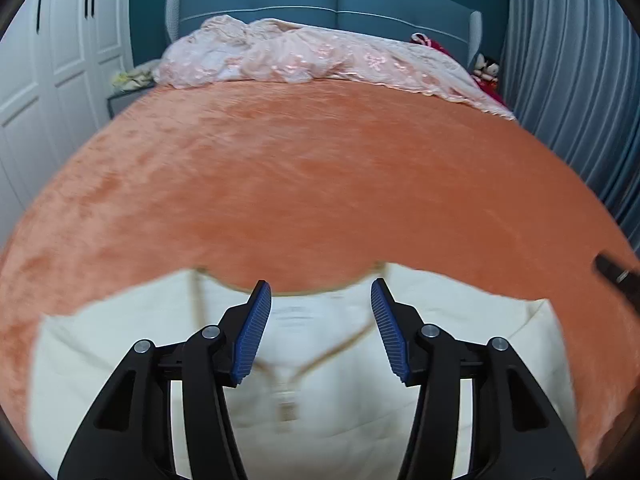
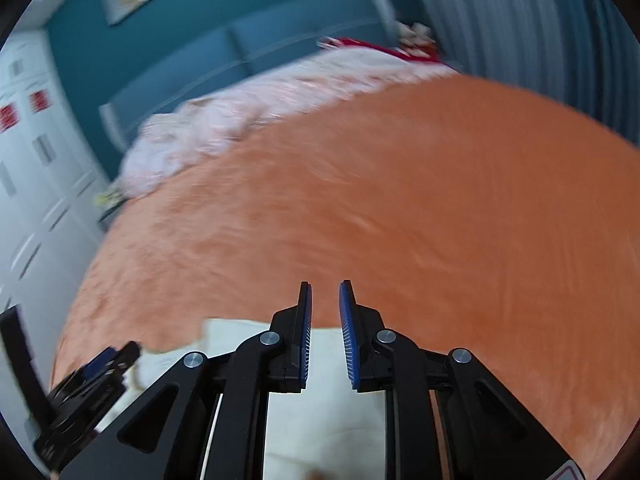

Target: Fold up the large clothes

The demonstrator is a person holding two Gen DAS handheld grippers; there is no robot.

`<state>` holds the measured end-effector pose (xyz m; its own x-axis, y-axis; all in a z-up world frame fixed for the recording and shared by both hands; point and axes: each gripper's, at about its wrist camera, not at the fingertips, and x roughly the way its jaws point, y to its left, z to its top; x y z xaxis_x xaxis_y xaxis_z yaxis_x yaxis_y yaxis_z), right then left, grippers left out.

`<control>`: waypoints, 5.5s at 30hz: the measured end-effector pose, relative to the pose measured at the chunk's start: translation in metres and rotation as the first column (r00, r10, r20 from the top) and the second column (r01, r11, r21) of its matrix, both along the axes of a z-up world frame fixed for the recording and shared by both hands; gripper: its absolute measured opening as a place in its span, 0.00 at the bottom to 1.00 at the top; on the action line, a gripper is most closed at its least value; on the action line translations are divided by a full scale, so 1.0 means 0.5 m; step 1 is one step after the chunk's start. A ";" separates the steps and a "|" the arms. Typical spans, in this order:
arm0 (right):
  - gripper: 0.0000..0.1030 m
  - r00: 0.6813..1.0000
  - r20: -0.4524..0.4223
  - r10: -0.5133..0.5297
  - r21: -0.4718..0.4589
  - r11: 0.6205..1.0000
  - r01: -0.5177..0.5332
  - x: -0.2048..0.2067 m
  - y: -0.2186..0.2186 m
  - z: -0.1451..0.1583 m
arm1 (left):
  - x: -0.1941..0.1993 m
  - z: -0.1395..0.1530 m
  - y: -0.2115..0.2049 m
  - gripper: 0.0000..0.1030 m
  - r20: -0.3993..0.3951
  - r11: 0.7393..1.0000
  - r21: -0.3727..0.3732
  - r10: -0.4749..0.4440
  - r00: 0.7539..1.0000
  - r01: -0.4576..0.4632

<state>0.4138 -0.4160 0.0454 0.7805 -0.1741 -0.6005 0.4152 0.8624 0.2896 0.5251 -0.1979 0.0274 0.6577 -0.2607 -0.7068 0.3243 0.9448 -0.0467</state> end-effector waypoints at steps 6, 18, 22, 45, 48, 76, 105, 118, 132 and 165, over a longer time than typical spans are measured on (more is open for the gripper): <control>0.17 0.923 -0.156 0.351 -0.007 0.934 -0.357 0.125 0.214 -0.034 | 0.055 -0.031 0.139 0.47 -0.117 0.995 0.088 0.062 0.991 -0.052; 0.17 0.869 -0.263 0.419 0.153 0.908 -0.391 0.241 0.294 -0.185 | 0.080 -0.095 0.162 0.47 -0.188 0.999 0.033 0.021 0.982 -0.015; 0.17 0.861 -0.300 0.411 0.091 0.911 -0.402 0.228 0.317 -0.201 | 0.076 -0.123 0.140 0.48 -0.204 0.999 0.047 0.012 0.979 -0.002; 0.00 0.909 -0.312 0.277 0.010 0.957 -0.289 0.263 0.257 -0.254 | 0.120 -0.182 0.107 0.52 -0.080 0.972 0.215 0.118 0.990 -0.099; 0.00 0.910 -0.310 0.274 -0.014 0.956 -0.292 0.264 0.262 -0.260 | 0.114 -0.188 0.097 0.52 -0.042 0.964 0.242 0.122 0.992 -0.109; 0.11 0.980 -0.148 0.132 -0.121 0.981 -0.150 0.189 0.248 -0.169 | 0.088 -0.121 0.154 0.76 0.029 0.942 0.181 0.282 0.959 -0.283; 0.67 0.948 -0.316 0.035 0.305 0.950 0.067 -0.799 0.100 -0.184 | -0.679 -0.115 0.672 0.87 -0.410 0.934 -0.021 0.318 0.855 -0.357; 0.08 0.975 -0.210 0.067 0.420 0.907 0.029 -0.800 0.139 -0.174 | -0.716 -0.088 0.626 0.19 -0.435 0.935 -0.156 0.224 0.872 -0.318; 0.03 0.920 -0.236 0.312 0.210 0.941 -0.265 -0.913 0.197 -0.016 | -0.863 0.094 0.639 0.03 -0.284 0.988 -0.097 0.089 0.955 -0.121; 0.03 0.990 0.020 0.142 0.028 0.989 -0.142 -0.632 0.139 0.199 | -0.640 0.246 0.571 0.04 0.060 0.974 -0.020 0.226 0.972 -0.225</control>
<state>0.0976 -0.3465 0.1452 0.8066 -0.0436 -0.5894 0.2838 0.9034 0.3216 0.2052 0.0875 0.1501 0.7428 -0.1099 -0.6605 0.1060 0.9933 -0.0460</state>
